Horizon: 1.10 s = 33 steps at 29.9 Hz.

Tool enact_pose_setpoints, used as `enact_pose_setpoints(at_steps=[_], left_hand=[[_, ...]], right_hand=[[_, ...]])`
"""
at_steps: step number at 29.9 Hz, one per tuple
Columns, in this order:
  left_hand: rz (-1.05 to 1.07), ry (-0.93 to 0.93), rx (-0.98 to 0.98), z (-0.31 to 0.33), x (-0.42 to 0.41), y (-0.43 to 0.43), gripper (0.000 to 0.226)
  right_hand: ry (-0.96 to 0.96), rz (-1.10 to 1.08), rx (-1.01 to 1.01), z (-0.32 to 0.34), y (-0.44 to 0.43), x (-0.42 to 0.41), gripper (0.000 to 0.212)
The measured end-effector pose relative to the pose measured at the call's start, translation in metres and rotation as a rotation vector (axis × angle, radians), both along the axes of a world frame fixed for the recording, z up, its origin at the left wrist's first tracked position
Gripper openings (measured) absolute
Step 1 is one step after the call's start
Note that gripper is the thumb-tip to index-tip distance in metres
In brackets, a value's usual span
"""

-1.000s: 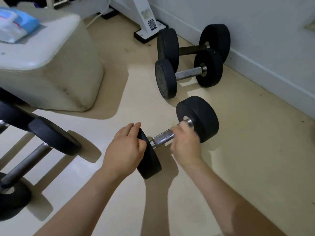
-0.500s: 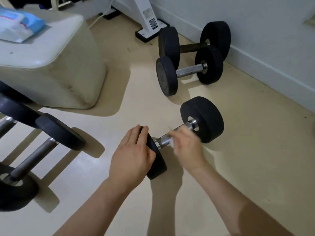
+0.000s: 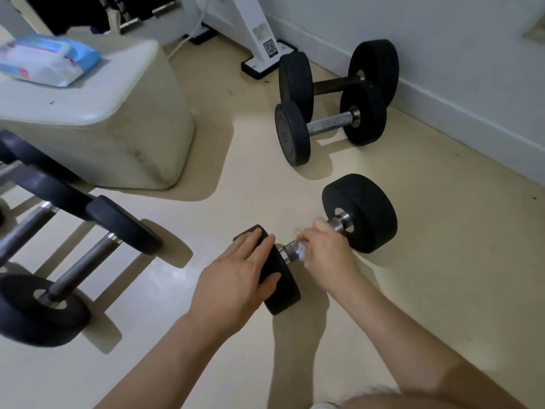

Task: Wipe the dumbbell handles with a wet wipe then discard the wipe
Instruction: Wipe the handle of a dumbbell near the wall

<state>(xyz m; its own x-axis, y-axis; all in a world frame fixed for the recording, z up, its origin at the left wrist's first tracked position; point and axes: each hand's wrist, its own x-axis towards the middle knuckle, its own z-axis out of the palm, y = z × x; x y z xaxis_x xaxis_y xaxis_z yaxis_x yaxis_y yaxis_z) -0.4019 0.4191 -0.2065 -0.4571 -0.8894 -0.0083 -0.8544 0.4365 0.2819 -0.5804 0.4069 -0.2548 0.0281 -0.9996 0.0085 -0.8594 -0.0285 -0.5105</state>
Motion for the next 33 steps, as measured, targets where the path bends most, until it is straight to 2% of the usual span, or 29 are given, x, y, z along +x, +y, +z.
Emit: enact_pose_setpoints(at_steps=[2,5,7,10,12,13,15,17,20,22,24,26,27,29,33], left_hand=[[0.002,0.016,0.008,0.003,0.0,0.001,0.054],[0.031,0.02,0.003,0.005,-0.003,0.001,0.053],[0.017,-0.006,0.018,0.009,-0.004,0.003,0.044],[-0.007,0.007,0.047,0.019,-0.005,0.004,0.032],[0.0,0.035,0.078,0.025,-0.007,0.004,0.031],[0.003,0.034,0.1,0.027,-0.009,0.004,0.033],[0.003,0.027,0.127,0.026,-0.01,0.004,0.036],[-0.013,0.035,0.125,0.024,-0.013,0.007,0.039],[-0.012,0.055,0.123,0.02,-0.013,0.012,0.037],[-0.031,0.063,0.114,0.018,-0.014,0.017,0.034],[-0.058,0.065,0.105,0.018,-0.014,0.02,0.03],[-0.075,0.061,0.11,0.018,-0.016,0.02,0.029],[-0.079,0.064,0.123,0.017,-0.016,0.02,0.029],[-0.066,0.083,0.171,0.016,-0.016,0.02,0.033],[-0.027,0.087,0.28,0.016,-0.016,0.021,0.035]], right_hand=[[-0.006,0.127,0.076,0.006,0.007,0.003,0.018],[0.059,-0.053,0.06,0.002,-0.018,-0.022,0.02],[0.076,-0.069,0.035,-0.001,-0.012,-0.018,0.014],[-0.142,0.071,0.131,0.002,0.019,0.006,0.02],[-0.302,-0.072,0.167,0.004,0.016,-0.004,0.016],[-0.306,-0.15,0.124,0.005,0.01,-0.013,0.015],[-0.107,-0.183,0.026,0.004,-0.002,-0.027,0.019],[0.146,-0.051,0.074,0.004,-0.003,-0.023,0.025],[0.156,0.182,0.143,0.004,0.006,-0.005,0.027],[-0.043,0.21,0.203,0.009,0.011,-0.003,0.025],[-0.553,-0.053,0.339,0.019,0.011,-0.012,0.016],[-1.077,-0.34,0.383,0.03,0.007,-0.029,0.019],[-1.256,-0.412,0.397,0.035,0.005,-0.038,0.022],[-1.493,-0.434,0.421,0.048,0.002,-0.049,0.025],[-1.666,-0.381,0.418,0.078,-0.002,-0.054,0.018]])
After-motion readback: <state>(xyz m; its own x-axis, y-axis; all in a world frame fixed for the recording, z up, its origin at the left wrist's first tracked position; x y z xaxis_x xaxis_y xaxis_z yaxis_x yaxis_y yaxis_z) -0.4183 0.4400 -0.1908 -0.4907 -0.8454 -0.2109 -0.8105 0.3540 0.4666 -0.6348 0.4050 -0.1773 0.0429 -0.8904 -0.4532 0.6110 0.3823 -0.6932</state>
